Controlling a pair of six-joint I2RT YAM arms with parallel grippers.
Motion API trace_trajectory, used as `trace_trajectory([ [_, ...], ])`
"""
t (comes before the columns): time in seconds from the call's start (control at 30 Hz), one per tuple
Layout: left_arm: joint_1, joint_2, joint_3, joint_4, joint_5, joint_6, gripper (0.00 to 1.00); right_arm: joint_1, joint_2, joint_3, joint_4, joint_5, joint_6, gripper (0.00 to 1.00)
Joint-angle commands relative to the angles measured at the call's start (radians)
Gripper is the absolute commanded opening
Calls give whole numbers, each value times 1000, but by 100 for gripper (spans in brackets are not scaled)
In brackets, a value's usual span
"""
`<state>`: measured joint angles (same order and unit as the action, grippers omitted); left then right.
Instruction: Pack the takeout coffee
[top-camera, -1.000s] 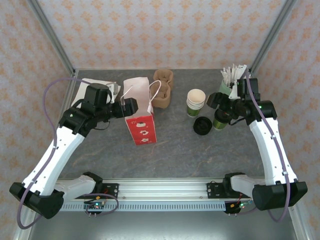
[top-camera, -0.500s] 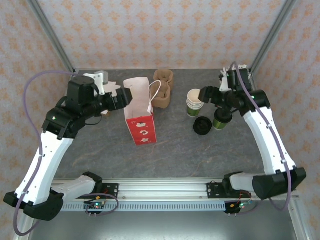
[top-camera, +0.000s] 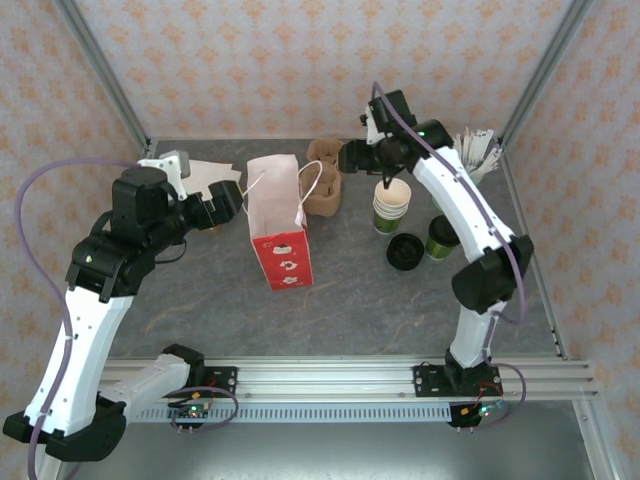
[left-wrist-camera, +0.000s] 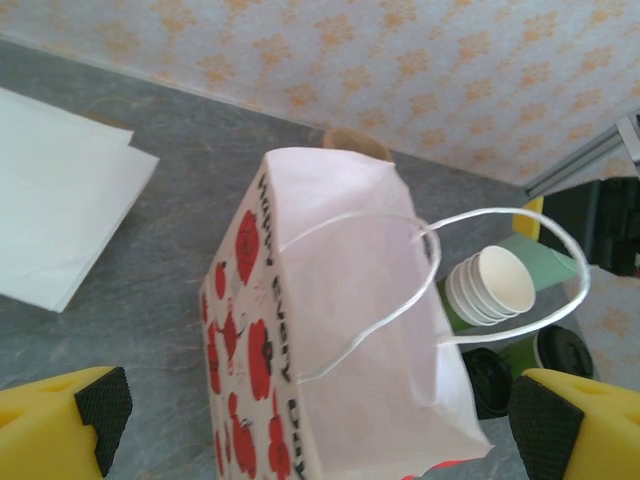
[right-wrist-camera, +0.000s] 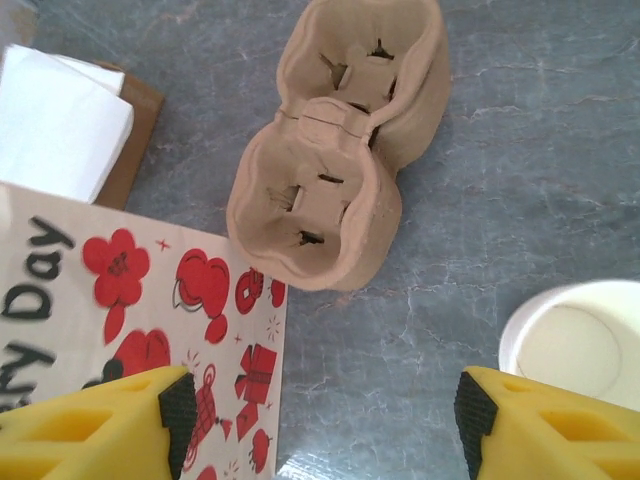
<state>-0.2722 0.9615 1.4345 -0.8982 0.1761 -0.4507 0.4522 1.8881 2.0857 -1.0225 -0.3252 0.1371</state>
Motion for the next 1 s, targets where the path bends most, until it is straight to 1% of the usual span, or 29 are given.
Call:
trace_trajectory([
  [0.0, 8, -41, -28, -25, -82, 8, 100, 2, 87, 89, -50, 60, -7, 68],
  [0.3, 8, -44, -59, -42, -98, 20, 100, 5, 343, 296, -81, 69, -4, 61],
  [0.4, 8, -32, -59, -39, -95, 20, 100, 5, 405, 355, -91, 84, -9, 59],
  [0.63, 8, -11, -59, -35, -95, 29, 100, 6, 485, 406, -79, 79, -12, 49],
  [0.97, 8, 5, -59, -34, -94, 35, 100, 13, 539, 430, -63, 64, -18, 41],
])
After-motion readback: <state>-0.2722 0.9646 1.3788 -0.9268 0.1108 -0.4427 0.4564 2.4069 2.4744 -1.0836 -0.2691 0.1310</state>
